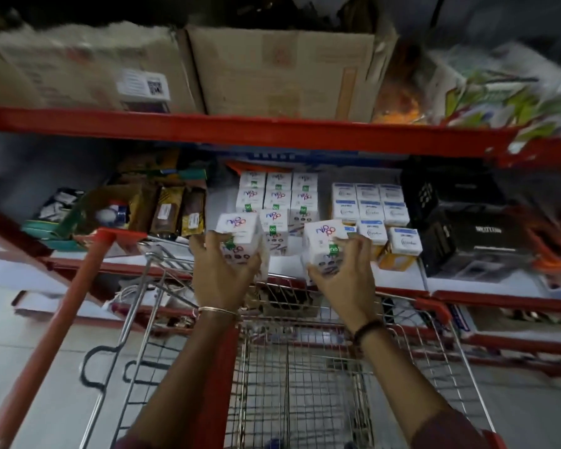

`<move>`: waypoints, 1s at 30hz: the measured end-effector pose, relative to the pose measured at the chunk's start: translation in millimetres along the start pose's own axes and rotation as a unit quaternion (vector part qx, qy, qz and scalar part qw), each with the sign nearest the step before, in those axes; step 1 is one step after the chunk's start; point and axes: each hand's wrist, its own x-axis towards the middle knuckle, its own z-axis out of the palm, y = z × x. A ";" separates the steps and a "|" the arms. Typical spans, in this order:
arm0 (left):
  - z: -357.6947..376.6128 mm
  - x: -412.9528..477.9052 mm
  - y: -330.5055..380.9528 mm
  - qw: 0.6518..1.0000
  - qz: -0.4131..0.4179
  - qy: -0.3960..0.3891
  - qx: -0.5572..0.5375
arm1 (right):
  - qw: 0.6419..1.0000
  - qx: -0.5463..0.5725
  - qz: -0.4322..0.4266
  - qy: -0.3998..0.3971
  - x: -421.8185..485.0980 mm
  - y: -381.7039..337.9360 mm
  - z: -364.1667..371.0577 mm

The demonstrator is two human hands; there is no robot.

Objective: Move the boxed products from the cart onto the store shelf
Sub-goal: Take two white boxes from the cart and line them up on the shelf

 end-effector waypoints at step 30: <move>118.7 70.7 -77.8 0.959 -0.188 -0.049 -0.204 | 0.946 0.177 0.269 -0.046 11.9 -13.8 118.2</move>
